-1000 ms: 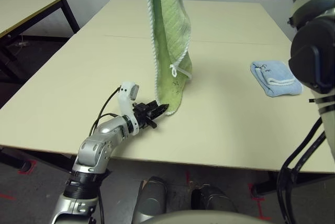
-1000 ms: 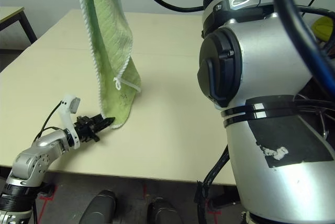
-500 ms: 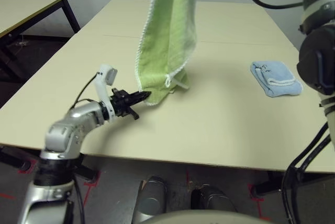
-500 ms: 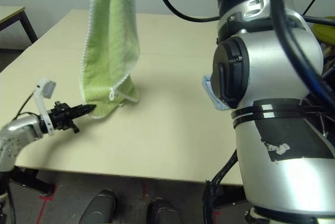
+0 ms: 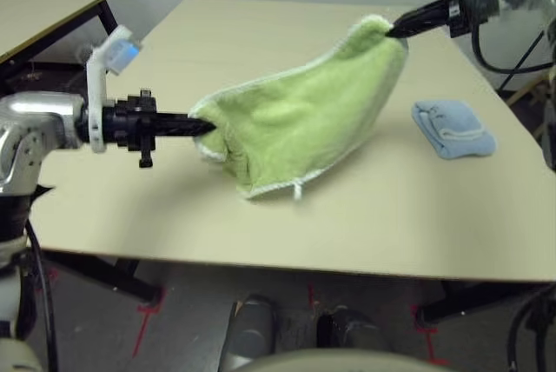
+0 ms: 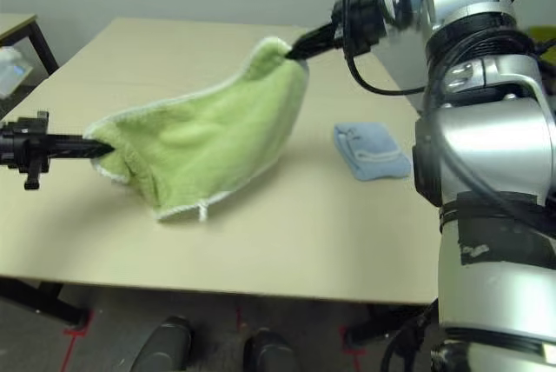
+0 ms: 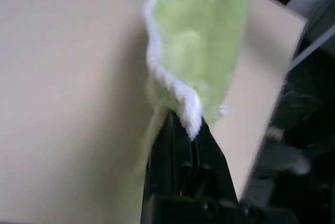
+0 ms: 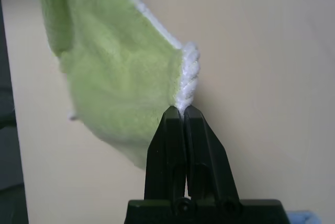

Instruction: Fold the towel and set it aside.

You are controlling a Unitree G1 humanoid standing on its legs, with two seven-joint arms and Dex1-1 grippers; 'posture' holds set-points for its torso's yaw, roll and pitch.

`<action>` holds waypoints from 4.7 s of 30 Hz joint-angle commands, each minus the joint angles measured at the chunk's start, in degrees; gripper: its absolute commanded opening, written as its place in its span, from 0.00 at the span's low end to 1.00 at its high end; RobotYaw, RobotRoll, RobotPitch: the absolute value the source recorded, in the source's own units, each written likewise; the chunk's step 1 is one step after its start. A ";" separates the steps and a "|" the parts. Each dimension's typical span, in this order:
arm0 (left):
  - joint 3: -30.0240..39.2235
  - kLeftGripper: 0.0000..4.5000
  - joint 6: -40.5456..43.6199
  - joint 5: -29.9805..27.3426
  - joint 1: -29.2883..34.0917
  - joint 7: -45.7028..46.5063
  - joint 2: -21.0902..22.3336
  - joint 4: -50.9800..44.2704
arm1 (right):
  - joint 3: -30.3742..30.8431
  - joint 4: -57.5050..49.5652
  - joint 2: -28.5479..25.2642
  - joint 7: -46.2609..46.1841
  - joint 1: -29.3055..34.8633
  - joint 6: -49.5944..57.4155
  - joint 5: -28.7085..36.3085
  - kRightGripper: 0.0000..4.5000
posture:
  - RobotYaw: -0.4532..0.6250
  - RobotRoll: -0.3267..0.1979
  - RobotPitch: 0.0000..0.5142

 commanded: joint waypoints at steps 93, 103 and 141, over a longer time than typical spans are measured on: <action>-18.92 0.00 -33.91 25.21 4.06 -16.45 3.70 17.15 | -7.53 -40.39 -16.12 -5.24 54.87 7.12 19.81 0.00 | 0.53 0.62 0.24; -17.72 0.00 -40.33 31.75 -0.55 -15.02 -0.94 27.82 | -8.87 -38.83 -12.70 -7.41 54.46 4.92 16.96 0.00 | 0.52 0.62 0.24; 5.98 1.00 -17.59 18.05 0.26 -7.30 -0.35 19.03 | -20.73 -42.12 -11.80 -9.18 47.48 26.29 24.95 0.99 | 0.56 0.62 0.23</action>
